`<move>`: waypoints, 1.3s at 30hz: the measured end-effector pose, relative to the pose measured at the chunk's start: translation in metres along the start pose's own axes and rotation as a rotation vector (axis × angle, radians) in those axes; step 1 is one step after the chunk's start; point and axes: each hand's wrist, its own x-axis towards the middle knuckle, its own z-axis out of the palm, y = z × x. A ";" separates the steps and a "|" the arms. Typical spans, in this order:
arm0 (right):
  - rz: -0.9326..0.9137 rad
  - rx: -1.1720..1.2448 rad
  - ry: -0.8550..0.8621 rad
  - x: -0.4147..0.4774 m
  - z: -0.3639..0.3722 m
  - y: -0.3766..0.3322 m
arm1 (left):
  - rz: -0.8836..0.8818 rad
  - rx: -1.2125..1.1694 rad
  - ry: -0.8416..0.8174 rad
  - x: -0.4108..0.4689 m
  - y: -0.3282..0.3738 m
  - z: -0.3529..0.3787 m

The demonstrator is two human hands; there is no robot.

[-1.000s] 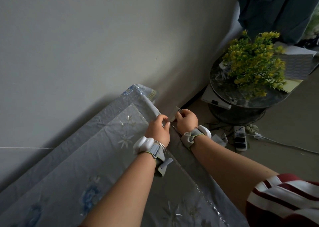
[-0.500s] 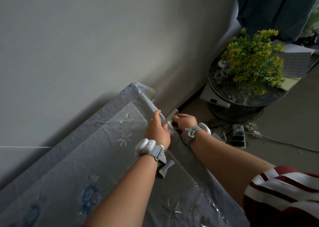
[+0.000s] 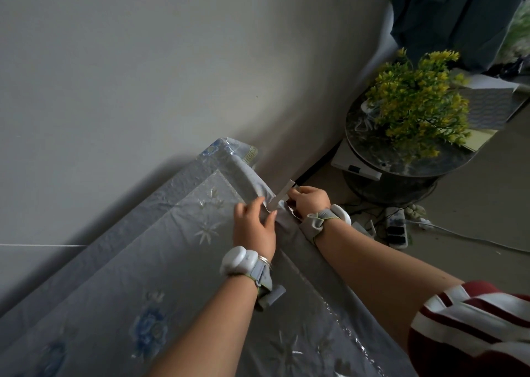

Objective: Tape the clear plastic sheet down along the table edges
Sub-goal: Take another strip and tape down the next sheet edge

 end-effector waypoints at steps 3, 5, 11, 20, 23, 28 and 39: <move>-0.138 -0.005 0.099 -0.003 0.003 -0.005 | 0.163 0.108 0.019 -0.004 -0.008 0.000; -0.212 -0.012 0.110 -0.009 0.005 -0.011 | 0.215 0.233 0.068 -0.005 -0.014 0.002; -0.095 0.249 -0.039 -0.002 0.005 -0.017 | 0.051 0.316 0.106 -0.009 -0.018 0.007; -0.195 0.118 -0.195 -0.010 -0.001 -0.037 | 0.141 -0.016 0.056 -0.002 -0.013 -0.010; -0.190 0.065 -0.232 -0.021 -0.013 -0.045 | 0.151 -0.085 0.002 0.006 -0.003 -0.015; -0.184 0.082 -0.270 -0.047 -0.036 -0.043 | 0.185 -0.118 -0.181 -0.001 0.013 -0.016; -0.342 -0.239 0.078 -0.083 -0.102 0.048 | 0.048 -0.140 -0.393 -0.088 0.036 -0.002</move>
